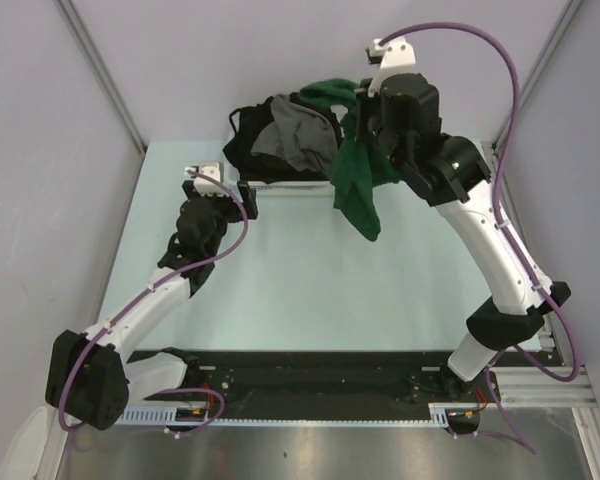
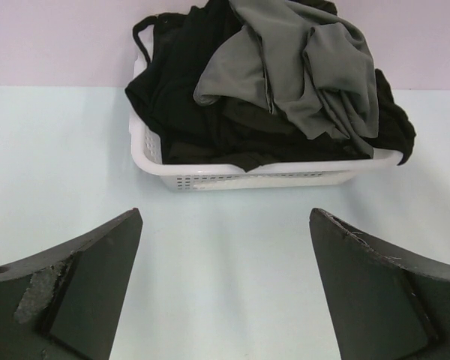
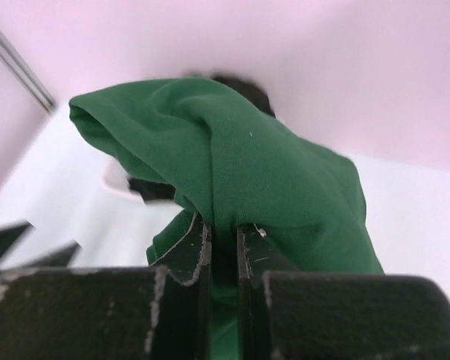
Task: Fold and stack the t-shirts
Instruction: Move the tshirt to the center of the board
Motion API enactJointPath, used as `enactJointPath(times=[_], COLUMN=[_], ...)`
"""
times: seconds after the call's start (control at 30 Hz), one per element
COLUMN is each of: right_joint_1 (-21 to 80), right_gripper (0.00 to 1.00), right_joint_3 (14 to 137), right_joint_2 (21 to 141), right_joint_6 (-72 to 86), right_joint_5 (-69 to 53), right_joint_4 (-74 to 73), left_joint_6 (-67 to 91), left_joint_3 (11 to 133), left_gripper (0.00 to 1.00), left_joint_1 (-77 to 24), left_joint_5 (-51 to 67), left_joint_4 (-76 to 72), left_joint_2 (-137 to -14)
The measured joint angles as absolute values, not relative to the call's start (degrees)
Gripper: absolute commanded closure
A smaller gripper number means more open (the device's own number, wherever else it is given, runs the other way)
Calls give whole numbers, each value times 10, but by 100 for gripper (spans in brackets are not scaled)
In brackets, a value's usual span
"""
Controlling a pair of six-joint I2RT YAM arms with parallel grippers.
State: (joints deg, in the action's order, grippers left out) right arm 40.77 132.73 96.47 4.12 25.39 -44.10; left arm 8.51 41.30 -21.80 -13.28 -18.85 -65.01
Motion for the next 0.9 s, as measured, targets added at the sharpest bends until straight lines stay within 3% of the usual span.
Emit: enactJointPath(times=[0.37,0.77,0.87,0.9], right_joint_1=[350,286,278,276], right_gripper=[100,100,82,71], right_joint_3=[929,817,816,816], right_joint_2=[923,965,1012,1030], right_joint_6=[150,199,207,210], right_joint_5=[253,220,214,212], right_joint_4=[-451,-429,-433,-435], left_joint_6=[60,50,45,44], left_joint_3=[432,432,432,432], left_gripper=[0,1,0,0], left_joint_1=[-224,-224,-224,-224], left_joint_5=[-133,-135,-139,-142], left_joint_4=[-187,-186,-186,-186], left_joint_2=[-649,-643,-643,-643])
